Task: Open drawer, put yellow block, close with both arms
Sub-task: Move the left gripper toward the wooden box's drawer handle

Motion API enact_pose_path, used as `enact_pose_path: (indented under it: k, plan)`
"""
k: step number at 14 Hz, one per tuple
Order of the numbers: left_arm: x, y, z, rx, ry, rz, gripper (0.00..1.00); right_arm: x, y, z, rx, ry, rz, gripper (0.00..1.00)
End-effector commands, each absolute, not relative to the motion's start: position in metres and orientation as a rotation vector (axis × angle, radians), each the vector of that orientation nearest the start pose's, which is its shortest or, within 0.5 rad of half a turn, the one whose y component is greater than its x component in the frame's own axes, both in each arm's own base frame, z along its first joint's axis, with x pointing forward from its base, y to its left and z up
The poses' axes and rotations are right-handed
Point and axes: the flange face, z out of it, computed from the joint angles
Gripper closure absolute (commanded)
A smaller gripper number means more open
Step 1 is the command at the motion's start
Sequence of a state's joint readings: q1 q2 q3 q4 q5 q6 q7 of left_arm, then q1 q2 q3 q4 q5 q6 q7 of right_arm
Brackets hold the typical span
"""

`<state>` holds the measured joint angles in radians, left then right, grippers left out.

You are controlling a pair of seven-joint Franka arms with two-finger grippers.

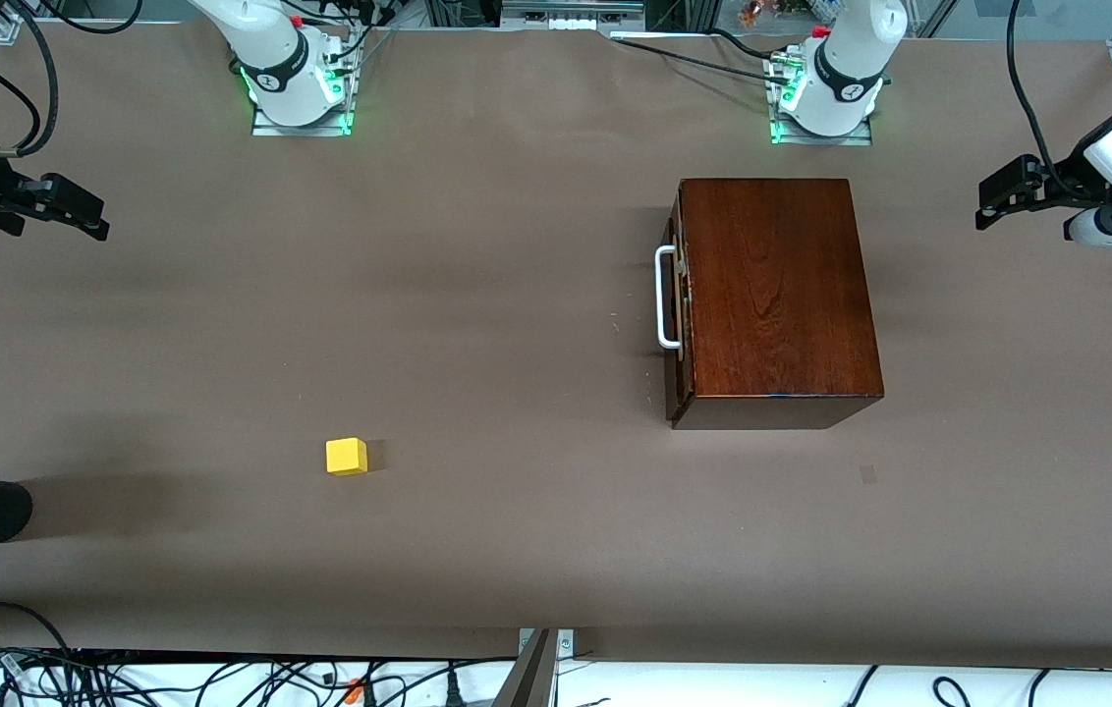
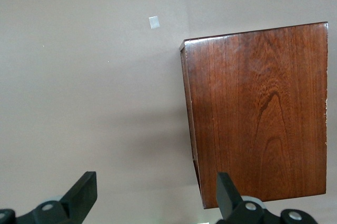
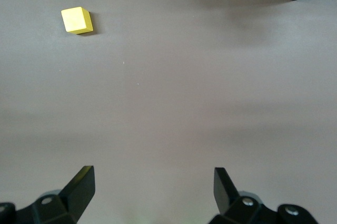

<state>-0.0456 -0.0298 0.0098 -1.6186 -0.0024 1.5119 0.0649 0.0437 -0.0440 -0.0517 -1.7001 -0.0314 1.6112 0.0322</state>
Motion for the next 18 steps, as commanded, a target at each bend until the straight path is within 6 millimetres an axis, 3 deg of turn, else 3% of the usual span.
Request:
enact_pose_path:
  k: [1,15,18]
  plan:
    - [0.54,-0.019,0.619,-3.16,0.154,0.13,0.0,0.543,-0.008,0.597,-3.151,0.062,0.056,0.0]
    - [0.532,-0.024,0.614,-3.144,0.171,0.232,0.0,0.543,-0.008,0.597,-3.151,0.062,0.053,0.0]
    - [0.537,-0.026,0.603,-3.141,0.175,0.268,0.0,0.543,-0.008,0.597,-3.151,0.059,0.053,0.0]
